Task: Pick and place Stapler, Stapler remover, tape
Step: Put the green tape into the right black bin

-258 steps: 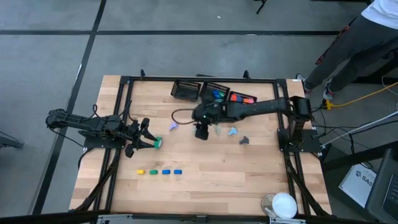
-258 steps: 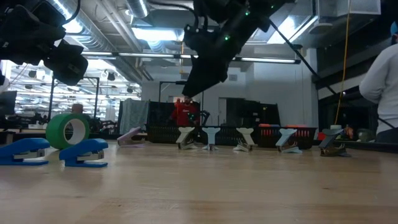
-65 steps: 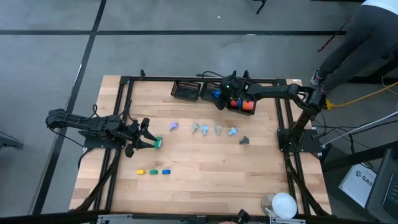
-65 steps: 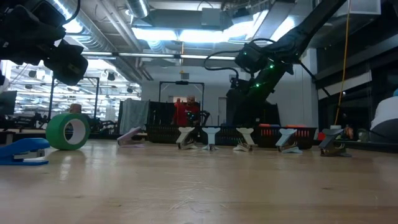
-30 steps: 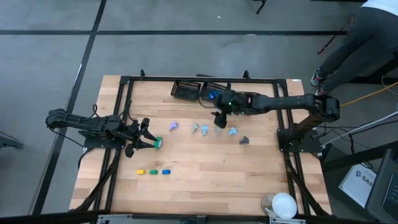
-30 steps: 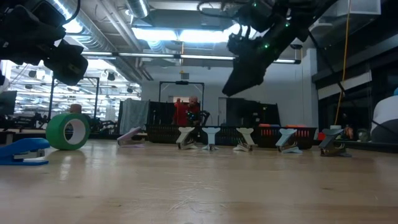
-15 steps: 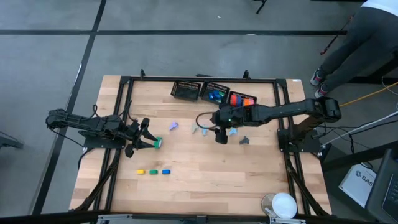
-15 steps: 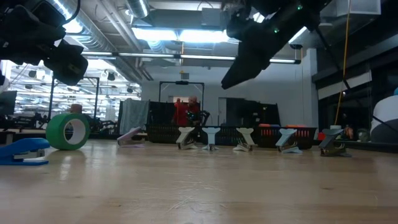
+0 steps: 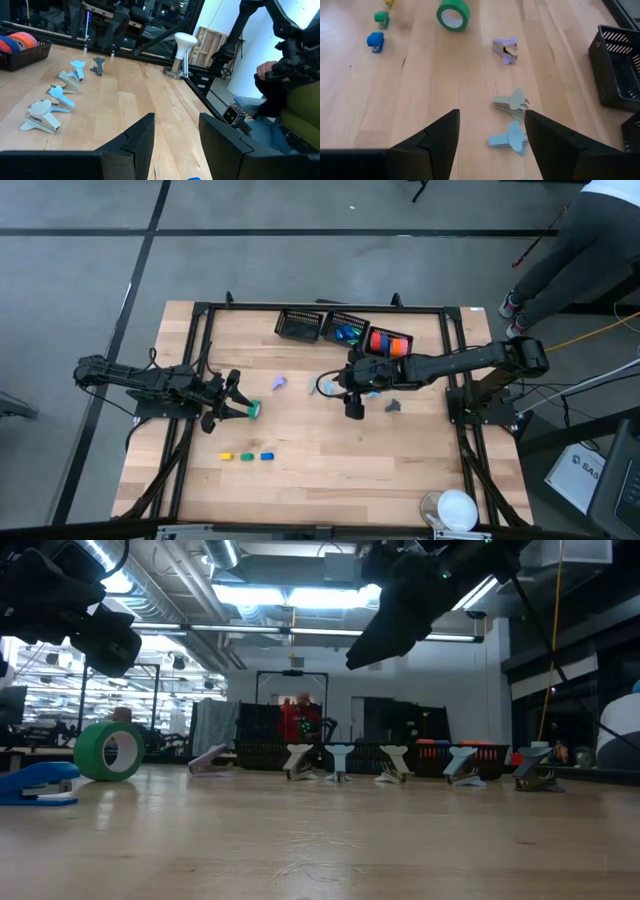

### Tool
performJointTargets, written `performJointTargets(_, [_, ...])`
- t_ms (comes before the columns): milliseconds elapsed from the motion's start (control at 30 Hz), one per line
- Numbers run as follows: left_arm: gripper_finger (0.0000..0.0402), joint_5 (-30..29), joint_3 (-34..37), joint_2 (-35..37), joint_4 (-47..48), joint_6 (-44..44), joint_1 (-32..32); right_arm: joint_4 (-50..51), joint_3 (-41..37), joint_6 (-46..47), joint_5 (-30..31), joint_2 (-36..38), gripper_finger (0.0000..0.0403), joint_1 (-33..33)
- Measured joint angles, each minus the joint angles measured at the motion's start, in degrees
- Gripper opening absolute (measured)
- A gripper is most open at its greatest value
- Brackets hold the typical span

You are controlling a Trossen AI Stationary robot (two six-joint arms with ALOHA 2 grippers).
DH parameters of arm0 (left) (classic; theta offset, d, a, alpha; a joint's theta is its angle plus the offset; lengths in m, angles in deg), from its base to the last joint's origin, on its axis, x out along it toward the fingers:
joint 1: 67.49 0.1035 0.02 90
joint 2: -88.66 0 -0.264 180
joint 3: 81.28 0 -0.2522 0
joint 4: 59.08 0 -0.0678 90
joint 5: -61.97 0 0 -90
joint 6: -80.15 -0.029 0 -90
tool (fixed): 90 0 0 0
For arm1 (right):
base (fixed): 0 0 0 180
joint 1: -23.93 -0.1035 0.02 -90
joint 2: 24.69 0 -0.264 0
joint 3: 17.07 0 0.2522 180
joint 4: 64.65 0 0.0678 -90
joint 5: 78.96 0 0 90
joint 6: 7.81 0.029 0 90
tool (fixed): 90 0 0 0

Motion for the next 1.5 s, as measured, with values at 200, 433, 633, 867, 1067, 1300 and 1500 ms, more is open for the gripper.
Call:
performJointTargets(200, [0.0150, 0.0, 0.0, 0.0, 0.0, 0.0, 0.0, -0.6, 0.0, 1.7, 0.0, 0.0, 0.0228, 0.0])
performJointTargets(433, [0.0150, -0.3, 0.0, 0.0, -0.3, 0.0, 0.0, -0.8, 0.0, 1.9, 0.0, 0.0, 0.0228, 0.0])
performJointTargets(633, [0.0150, -7.3, 0.0, 0.0, -8.5, 4.1, 0.0, -1.1, 0.0, 3.7, 0.0, 0.0, 0.0228, 0.0])
performJointTargets(867, [0.0150, -7.7, 0.0, 0.0, -14.2, 11.8, 0.0, -1.2, 0.0, 4.7, 0.0, 0.0, 0.0228, 0.0])
performJointTargets(1067, [0.0150, -7.0, 0.0, 0.0, -13.7, 14.9, 0.0, -1.7, 0.0, 4.7, 0.0, 0.0, 0.0228, 0.0])
performJointTargets(1300, [0.0150, -6.8, 0.0, -0.9, -12.8, 18.8, -0.1, -2.1, 0.0, 4.6, 0.0, 0.0, 0.0228, 0.0])
performJointTargets(1500, [0.0150, -1.5, -0.1, -4.1, -9.8, 21.3, -0.1, -2.1, 0.0, 4.5, 0.0, 0.0, 0.0228, 0.0])
